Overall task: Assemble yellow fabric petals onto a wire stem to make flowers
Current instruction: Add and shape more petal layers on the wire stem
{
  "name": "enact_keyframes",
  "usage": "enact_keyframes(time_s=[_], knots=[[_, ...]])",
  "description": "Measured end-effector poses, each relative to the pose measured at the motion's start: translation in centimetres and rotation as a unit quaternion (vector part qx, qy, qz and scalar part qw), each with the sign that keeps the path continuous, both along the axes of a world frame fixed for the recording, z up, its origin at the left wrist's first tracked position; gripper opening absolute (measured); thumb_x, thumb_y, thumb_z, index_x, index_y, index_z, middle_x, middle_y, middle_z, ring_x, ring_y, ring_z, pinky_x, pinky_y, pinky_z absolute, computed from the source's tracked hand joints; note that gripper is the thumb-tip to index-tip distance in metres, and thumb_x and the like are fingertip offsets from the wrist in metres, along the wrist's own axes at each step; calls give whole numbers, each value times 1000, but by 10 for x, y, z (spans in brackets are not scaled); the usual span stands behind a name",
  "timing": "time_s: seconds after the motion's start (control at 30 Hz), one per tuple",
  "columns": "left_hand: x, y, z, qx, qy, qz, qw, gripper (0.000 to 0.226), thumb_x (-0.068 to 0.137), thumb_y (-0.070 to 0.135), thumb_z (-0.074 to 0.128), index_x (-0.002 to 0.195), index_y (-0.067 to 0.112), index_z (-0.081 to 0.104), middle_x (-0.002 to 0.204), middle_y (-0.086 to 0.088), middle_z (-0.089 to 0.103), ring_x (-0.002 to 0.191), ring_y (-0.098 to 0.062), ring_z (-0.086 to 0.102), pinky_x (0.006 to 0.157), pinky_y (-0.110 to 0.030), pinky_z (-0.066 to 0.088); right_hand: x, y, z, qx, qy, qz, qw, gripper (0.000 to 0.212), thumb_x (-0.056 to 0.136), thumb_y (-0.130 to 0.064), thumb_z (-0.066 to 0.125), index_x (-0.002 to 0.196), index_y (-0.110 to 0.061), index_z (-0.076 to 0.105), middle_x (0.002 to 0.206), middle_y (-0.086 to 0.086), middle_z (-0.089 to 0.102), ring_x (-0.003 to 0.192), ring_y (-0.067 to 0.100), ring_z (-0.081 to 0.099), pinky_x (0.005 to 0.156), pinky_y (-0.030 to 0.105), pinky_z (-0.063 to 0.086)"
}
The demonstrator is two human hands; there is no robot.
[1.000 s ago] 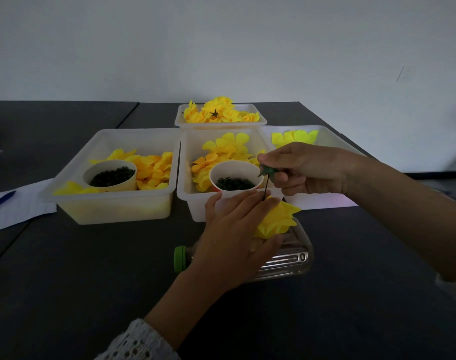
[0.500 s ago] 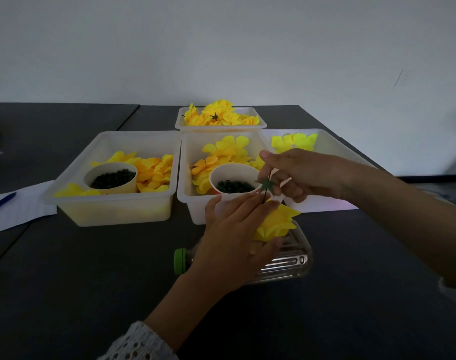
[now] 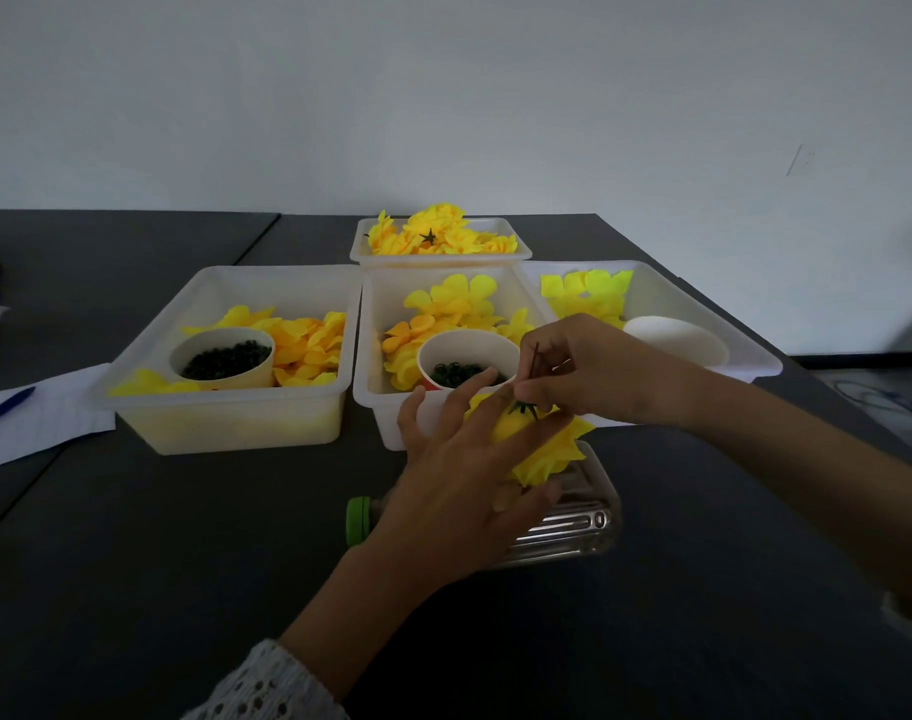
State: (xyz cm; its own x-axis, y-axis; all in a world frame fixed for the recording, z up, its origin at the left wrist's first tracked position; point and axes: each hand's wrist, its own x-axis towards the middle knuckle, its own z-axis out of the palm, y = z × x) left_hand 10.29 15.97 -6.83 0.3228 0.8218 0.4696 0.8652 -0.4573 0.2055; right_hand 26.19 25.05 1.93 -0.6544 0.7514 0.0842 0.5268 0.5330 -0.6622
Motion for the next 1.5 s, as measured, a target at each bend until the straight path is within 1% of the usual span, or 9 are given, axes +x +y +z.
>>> enact_keyframes(time_s=[0.17, 0.33, 0.5, 0.7, 0.8, 0.93, 1.2, 1.37, 1.5], knots=[[-11, -2, -4, -14, -53, -48, 997, 47, 95, 60, 25, 142, 61, 24, 163, 12, 10, 150, -14, -9, 112, -50, -18, 0, 2, -2, 13, -8, 5, 1000, 13, 84, -10, 72, 73, -14, 67, 68, 9, 69, 59, 9, 60, 68, 34, 52], [-21, -7, 6, 14, -400, -77, 913, 43, 98, 34, 33, 126, 23, 64, 138, 5, 56, 135, -13, 44, 111, -41, 33, -3, 3, 2, -3, -29, 5, 1000, 15, 85, -11, 71, 72, -16, 66, 63, 0, 66, 55, 8, 58, 59, 29, 49], [-23, 5, 15, 34, -506, -29, 862, 33, 99, 19, 38, 111, 7, 66, 115, -4, 67, 114, -17, 60, 95, -30, 47, -5, 2, 5, 2, -42, 12, 999, 13, 85, -9, 71, 73, -11, 66, 73, 15, 69, 55, 8, 58, 55, 22, 48], [-13, 22, 35, -2, -439, -7, 898, 21, 99, 10, 52, 100, 17, 72, 104, 7, 70, 104, -10, 62, 82, -16, 45, -9, 0, 10, 15, -60, 12, 998, 15, 84, -8, 72, 70, -10, 65, 65, 9, 67, 51, 6, 57, 53, 20, 47], [-8, 31, 43, -21, -349, 30, 936, 8, 89, 17, 67, 86, 23, 73, 90, 11, 67, 94, -14, 57, 82, -28, 43, -8, -4, 7, 26, -51, -17, 998, 14, 83, -12, 74, 72, -7, 67, 63, 6, 65, 55, 11, 57, 61, 34, 51], [-6, 34, 47, -53, -337, 24, 940, 4, 80, 24, 76, 77, 23, 74, 81, 15, 61, 84, 2, 52, 73, -17, 38, -2, -25, -22, 44, 89, -117, 988, 18, 83, -17, 74, 70, -9, 65, 72, 8, 66, 68, 17, 59, 70, 41, 51], [-10, 33, 55, -35, -282, 27, 958, 2, 80, 20, 76, 79, 22, 78, 73, 23, 57, 79, 9, 49, 85, -32, 37, -11, -36, -38, 55, 177, -204, 961, 21, 84, -17, 73, 65, -18, 64, 65, -4, 62, 57, 0, 52, 56, 14, 38], [-8, 32, 55, -64, -231, 50, 970, 5, 82, 23, 75, 80, 27, 76, 89, 11, 59, 98, -16, 54, 91, -45, 43, -11, -40, -38, 98, 154, -230, 956, 31, 81, -17, 75, 59, -30, 57, 69, -11, 59, 64, -6, 51, 56, 8, 35], [-7, 37, 56, -68, -186, 50, 979, 5, 82, 23, 74, 79, 26, 76, 93, 4, 61, 98, -22, 54, 87, -45, 45, -17, -43, -39, 119, 124, -243, 955, 16, 82, -18, 74, 68, -16, 66, 79, 0, 65, 72, 8, 55, 64, 26, 42]])
